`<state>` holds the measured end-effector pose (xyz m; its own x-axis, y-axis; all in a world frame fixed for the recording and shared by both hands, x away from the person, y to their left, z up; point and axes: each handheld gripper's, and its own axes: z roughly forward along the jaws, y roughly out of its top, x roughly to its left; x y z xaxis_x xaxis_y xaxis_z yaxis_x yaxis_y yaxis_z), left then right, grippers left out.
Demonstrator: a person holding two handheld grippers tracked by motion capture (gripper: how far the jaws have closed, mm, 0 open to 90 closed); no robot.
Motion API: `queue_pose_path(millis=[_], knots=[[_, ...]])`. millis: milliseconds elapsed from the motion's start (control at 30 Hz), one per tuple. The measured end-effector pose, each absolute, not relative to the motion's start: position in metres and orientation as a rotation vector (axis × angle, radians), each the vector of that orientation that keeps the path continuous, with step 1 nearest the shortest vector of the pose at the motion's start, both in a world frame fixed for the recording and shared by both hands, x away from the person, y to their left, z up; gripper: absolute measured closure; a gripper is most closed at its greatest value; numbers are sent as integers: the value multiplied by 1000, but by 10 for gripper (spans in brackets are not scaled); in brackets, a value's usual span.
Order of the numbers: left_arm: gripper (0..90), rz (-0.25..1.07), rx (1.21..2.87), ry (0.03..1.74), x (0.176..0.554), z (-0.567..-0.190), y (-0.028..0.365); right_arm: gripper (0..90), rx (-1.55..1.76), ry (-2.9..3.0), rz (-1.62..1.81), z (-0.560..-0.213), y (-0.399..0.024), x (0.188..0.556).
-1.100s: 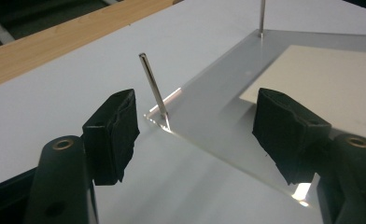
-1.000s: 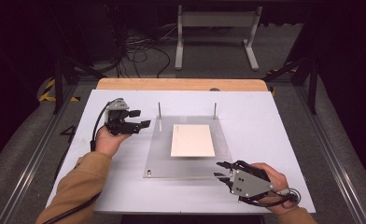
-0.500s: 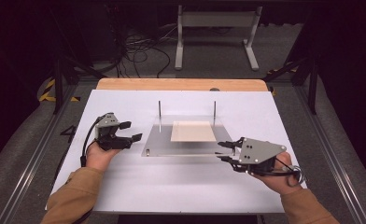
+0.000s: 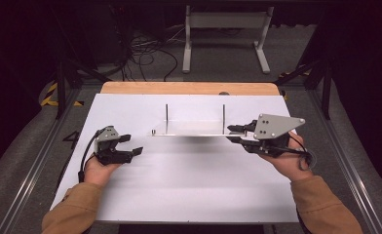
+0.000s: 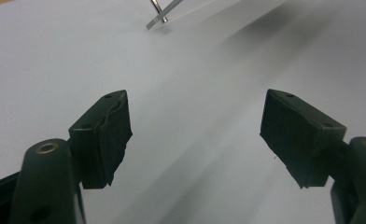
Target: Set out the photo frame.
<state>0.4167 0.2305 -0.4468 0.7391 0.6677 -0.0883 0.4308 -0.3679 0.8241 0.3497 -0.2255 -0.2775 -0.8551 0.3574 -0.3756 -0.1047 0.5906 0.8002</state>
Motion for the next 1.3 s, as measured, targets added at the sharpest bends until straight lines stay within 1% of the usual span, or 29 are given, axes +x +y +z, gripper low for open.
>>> queue_pose_path(millis=[133, 433, 467, 533, 567, 600, 1200, 1300], knots=[[244, 353, 2026, 832, 417, -449, 234, 706, 214, 2287, 1227, -269, -226, 362], [238, 331, 2020, 840, 416, -453, 231, 665, 295, 2231, 1283, -255, -227, 389], [237, 351, 2031, 819, 417, -453, 231, 661, 302, 2226, 1288, -254, -227, 391], [237, 355, 2035, 811, 418, -453, 229, 651, 321, 2210, 1299, -253, -227, 396], [237, 334, 2026, 821, 417, -454, 227, 644, 333, 2203, 1303, -252, -226, 399], [236, 352, 2034, 808, 417, -454, 226, 638, 343, 2189, 1308, -251, -226, 402], [234, 343, 2038, 800, 416, -456, 227, 536, 514, 2061, 1394, -251, -229, 455], [234, 322, 2031, 804, 415, -457, 228, 524, 550, 2044, 1413, -253, -230, 464]])
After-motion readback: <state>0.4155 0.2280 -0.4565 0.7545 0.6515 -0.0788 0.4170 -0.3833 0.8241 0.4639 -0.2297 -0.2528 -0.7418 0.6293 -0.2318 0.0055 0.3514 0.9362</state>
